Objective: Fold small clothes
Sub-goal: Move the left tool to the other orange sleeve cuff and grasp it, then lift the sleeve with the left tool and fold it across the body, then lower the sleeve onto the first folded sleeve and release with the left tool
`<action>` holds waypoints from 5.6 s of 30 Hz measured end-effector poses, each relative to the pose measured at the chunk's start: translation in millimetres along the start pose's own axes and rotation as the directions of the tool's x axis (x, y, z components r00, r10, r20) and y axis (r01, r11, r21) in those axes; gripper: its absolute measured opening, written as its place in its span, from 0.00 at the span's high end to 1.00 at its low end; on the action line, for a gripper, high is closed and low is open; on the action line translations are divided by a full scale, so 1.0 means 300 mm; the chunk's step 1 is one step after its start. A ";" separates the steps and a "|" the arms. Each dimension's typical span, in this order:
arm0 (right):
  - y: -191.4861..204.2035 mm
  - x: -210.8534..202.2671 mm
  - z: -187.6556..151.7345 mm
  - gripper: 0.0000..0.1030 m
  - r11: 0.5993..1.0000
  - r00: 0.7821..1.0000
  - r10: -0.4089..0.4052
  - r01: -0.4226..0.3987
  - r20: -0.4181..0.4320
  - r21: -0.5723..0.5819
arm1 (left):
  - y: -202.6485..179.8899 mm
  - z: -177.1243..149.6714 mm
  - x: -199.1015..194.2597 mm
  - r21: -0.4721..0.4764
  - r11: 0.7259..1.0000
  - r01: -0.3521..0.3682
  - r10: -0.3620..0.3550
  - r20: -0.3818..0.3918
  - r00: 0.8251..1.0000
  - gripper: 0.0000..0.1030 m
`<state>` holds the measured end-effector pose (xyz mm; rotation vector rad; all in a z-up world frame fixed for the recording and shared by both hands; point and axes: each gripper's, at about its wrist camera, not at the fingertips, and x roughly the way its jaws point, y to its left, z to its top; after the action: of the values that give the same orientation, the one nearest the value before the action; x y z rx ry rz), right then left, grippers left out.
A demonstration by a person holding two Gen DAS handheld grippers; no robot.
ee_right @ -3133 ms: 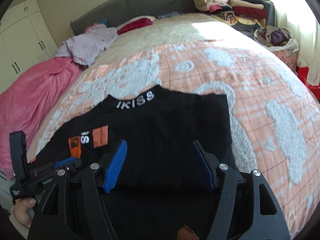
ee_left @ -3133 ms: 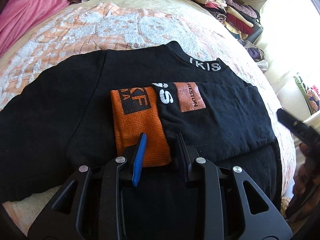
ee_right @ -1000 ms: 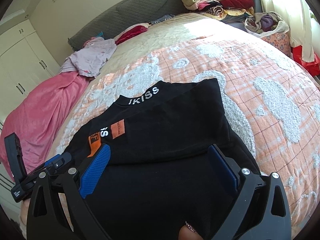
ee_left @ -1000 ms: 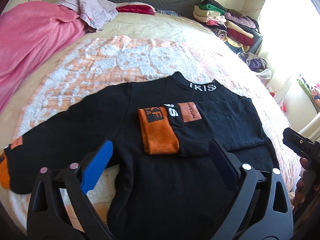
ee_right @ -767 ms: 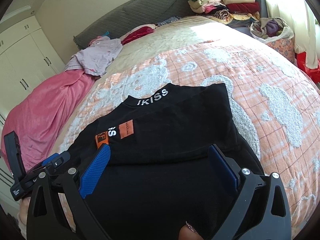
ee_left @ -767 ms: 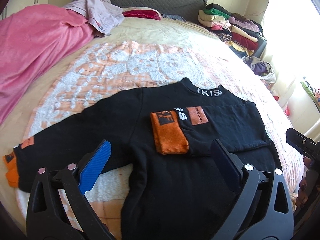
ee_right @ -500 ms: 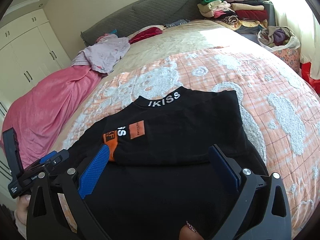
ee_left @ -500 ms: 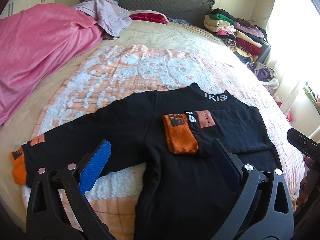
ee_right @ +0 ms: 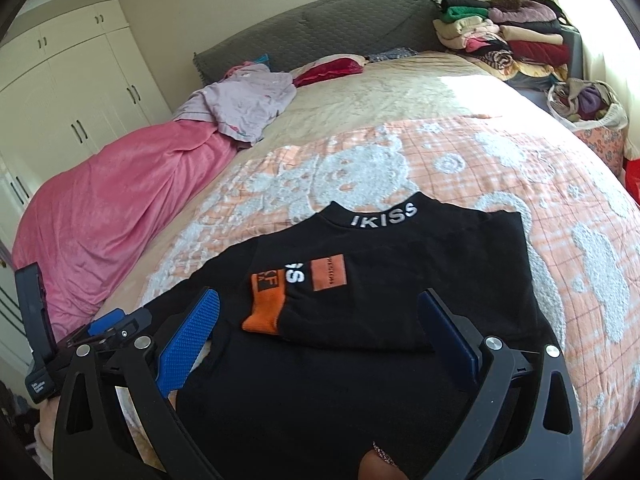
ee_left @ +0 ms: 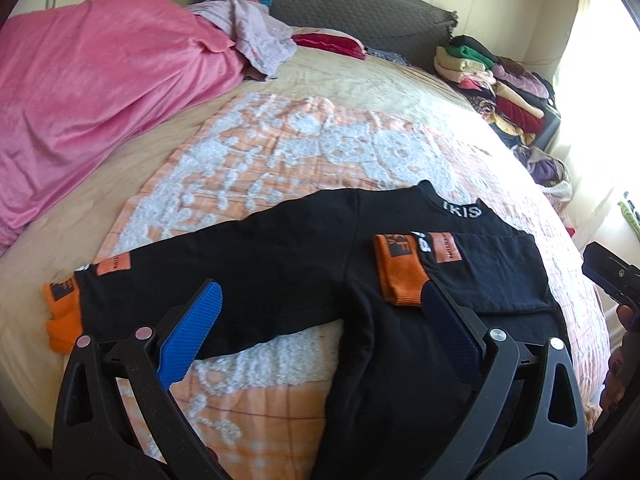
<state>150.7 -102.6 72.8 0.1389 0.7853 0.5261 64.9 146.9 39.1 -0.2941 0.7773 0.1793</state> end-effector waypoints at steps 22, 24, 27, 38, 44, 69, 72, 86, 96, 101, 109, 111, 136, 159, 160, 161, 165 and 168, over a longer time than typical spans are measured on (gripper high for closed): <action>0.363 0.179 0.004 0.04 0.971 0.988 0.123 -0.139 -0.091 -0.194 | 0.335 -0.081 -0.064 -0.197 0.972 -0.125 0.122 -0.026 0.992 0.09; 0.386 0.199 -0.008 0.04 0.967 0.986 0.128 -0.148 -0.107 -0.207 | 0.364 -0.091 -0.070 -0.212 0.968 -0.134 0.130 -0.032 0.991 0.09; 0.419 0.226 -0.027 0.04 0.961 0.983 0.132 -0.158 -0.127 -0.226 | 0.400 -0.112 -0.078 -0.232 0.962 -0.143 0.137 -0.040 0.990 0.09; 0.469 0.266 -0.083 0.04 0.949 0.975 0.145 -0.184 -0.166 -0.255 | 0.554 -0.202 -0.077 -0.358 0.928 -0.102 0.069 -0.104 0.992 0.09; 0.466 0.268 -0.088 0.04 0.950 0.974 0.153 -0.192 -0.168 -0.247 | 0.606 -0.262 -0.059 -0.445 0.895 -0.017 -0.037 -0.111 0.993 0.09; 0.298 0.283 -0.117 0.04 0.988 0.984 0.091 -0.109 -0.156 -0.112 | 0.723 -0.147 0.116 -0.519 0.843 -0.137 0.137 -0.038 0.990 0.85; 0.287 0.288 -0.124 0.04 0.990 0.983 0.089 -0.105 -0.160 -0.095 | 0.704 -0.137 0.096 -0.501 0.856 -0.126 0.139 -0.012 0.990 0.89; 0.201 0.258 -0.141 0.04 0.996 0.986 0.081 -0.087 -0.148 -0.032 | 0.501 -0.020 -0.053 -0.380 0.925 -0.005 0.065 0.145 0.987 0.90; 0.123 0.179 -0.123 0.04 0.998 0.994 0.063 -0.062 -0.093 0.008 | 0.319 0.038 -0.066 -0.295 0.952 0.085 -0.031 0.184 0.982 0.91; 0.065 0.143 -0.121 0.04 0.999 0.997 0.037 -0.034 -0.070 0.038 | 0.229 0.057 -0.054 -0.248 0.961 0.124 -0.080 0.181 0.980 0.90; -0.039 0.096 -0.127 0.04 0.995 0.999 0.003 0.002 -0.047 0.102 | 0.074 0.063 -0.016 -0.177 0.971 0.160 -0.131 0.167 0.977 0.91; -0.064 0.086 -0.132 0.04 0.993 0.999 -0.008 0.013 -0.044 0.113 | 0.043 0.061 -0.007 -0.163 0.972 0.171 -0.146 0.158 0.977 0.91; -0.330 -0.032 -0.151 0.04 0.953 0.993 -0.115 0.103 0.027 0.284 | -0.308 0.006 0.161 0.039 0.969 0.246 -0.246 -0.003 0.969 0.90; -0.243 0.103 -0.192 0.04 0.973 0.996 -0.002 0.023 -0.090 0.232 | -0.301 -0.019 0.163 0.061 0.971 0.232 -0.230 -0.037 0.972 0.53; -0.221 0.127 -0.201 0.04 0.976 0.993 0.013 0.013 -0.115 0.219 | -0.283 -0.018 0.164 0.051 0.974 0.222 -0.220 -0.035 0.975 0.49; -0.201 0.149 -0.210 0.04 0.978 0.991 0.032 -0.004 -0.130 0.210 | -0.267 -0.017 0.164 0.045 0.976 0.211 -0.209 -0.032 0.977 0.47; -0.134 0.216 -0.240 0.04 0.984 0.984 0.049 -0.018 -0.171 0.179 | -0.201 -0.013 0.159 0.019 0.984 0.176 -0.175 -0.025 0.984 0.41; -0.107 0.261 -0.253 0.04 0.984 0.979 0.058 -0.023 -0.194 0.175 | -0.159 -0.017 0.152 0.010 0.988 0.157 -0.156 -0.023 0.987 0.40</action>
<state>155.9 -96.7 -40.6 0.2659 1.0249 0.5156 106.2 102.7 12.6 -0.3448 0.7738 0.0234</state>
